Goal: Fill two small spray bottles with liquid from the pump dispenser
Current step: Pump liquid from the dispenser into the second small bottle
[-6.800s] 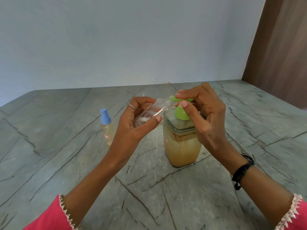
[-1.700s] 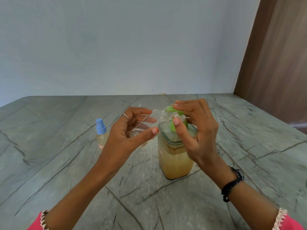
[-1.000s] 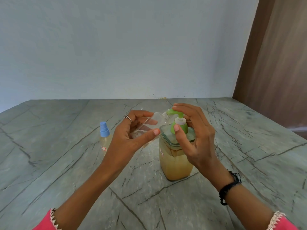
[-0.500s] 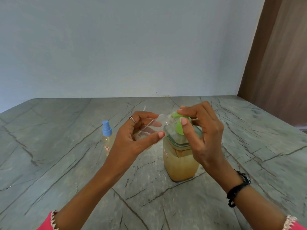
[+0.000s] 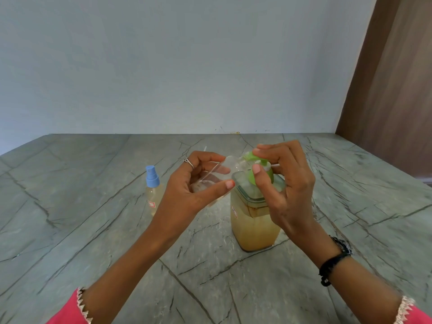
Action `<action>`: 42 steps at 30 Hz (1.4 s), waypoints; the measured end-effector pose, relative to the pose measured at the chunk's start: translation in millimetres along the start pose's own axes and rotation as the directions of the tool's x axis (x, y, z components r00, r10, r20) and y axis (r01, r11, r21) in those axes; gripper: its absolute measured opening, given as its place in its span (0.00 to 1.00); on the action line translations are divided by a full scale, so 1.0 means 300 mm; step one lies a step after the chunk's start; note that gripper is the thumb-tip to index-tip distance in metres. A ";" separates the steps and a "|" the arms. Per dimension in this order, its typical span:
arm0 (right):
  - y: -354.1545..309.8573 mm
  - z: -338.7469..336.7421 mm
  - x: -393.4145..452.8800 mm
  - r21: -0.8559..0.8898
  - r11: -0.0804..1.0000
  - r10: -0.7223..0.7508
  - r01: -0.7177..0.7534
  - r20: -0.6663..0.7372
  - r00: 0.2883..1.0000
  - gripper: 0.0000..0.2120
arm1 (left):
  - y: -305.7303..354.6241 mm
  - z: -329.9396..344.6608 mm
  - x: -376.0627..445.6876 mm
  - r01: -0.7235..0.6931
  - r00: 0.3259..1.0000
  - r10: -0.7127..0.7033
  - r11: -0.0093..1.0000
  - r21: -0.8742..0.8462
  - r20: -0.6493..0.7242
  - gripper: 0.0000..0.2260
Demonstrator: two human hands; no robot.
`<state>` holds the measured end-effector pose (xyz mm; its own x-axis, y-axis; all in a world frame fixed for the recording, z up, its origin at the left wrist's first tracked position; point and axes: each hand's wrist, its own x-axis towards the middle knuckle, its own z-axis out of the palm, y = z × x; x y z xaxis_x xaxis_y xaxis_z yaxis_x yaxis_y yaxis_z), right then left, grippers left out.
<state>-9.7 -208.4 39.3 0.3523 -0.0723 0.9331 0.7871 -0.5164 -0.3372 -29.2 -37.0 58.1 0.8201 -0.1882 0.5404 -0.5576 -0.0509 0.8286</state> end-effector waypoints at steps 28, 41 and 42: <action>0.010 -0.041 0.021 0.313 0.881 0.227 -0.356 0.380 0.897 0.16 | 0.009 0.008 0.001 -0.017 1.000 0.017 1.000 -0.010 -0.021 0.14; -0.020 -0.032 0.036 0.383 0.813 0.328 -0.439 0.322 0.888 0.15 | -0.003 0.006 -0.003 0.001 1.000 -0.001 1.000 0.015 -0.016 0.18; -0.022 -0.032 0.033 0.370 0.828 0.313 -0.422 0.319 0.895 0.16 | -0.004 0.007 -0.002 0.003 1.000 -0.003 1.000 0.006 -0.020 0.18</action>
<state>-16.2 -214.0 52.0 0.7232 0.0453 0.6891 0.6902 -0.0815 -0.7190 -29.3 -38.9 56.3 0.8240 -0.1687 0.5410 -0.5561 -0.0573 0.8291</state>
